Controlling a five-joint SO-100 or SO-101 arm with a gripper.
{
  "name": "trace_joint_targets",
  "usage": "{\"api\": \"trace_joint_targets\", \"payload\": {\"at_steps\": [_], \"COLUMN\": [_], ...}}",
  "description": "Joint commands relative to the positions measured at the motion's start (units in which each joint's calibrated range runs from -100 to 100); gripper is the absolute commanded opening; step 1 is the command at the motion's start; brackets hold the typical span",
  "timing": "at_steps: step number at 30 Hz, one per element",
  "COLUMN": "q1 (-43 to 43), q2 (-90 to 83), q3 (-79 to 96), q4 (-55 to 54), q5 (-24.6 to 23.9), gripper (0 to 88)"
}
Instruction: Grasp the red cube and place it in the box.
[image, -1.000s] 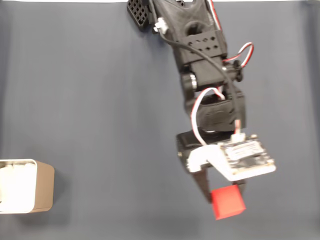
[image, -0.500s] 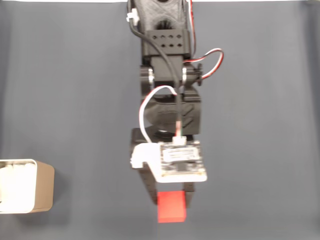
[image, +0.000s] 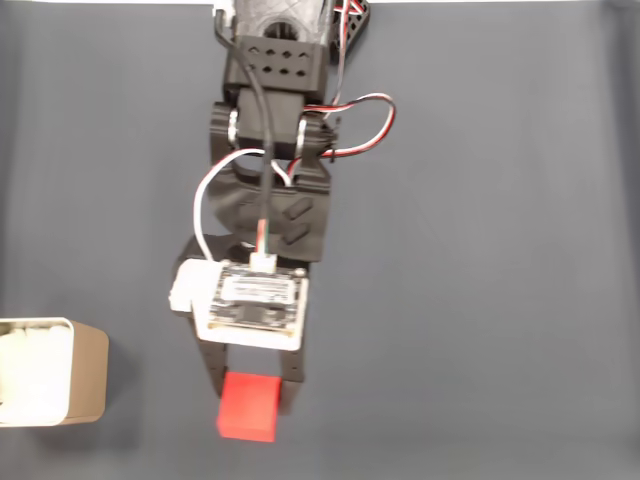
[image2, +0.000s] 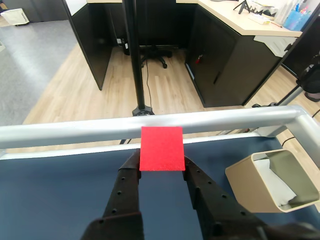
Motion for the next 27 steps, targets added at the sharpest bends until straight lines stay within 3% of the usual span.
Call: {"api": "trace_joint_targets", "payload": {"at_steps": [1, 27], "q1": [2.60, 12.97], "q2": [-5.25, 4.29], "q3": [-0.62, -8.92], "q4": [0.61, 0.28], "q5": [0.54, 0.34], "gripper": [7.3, 7.3]}}
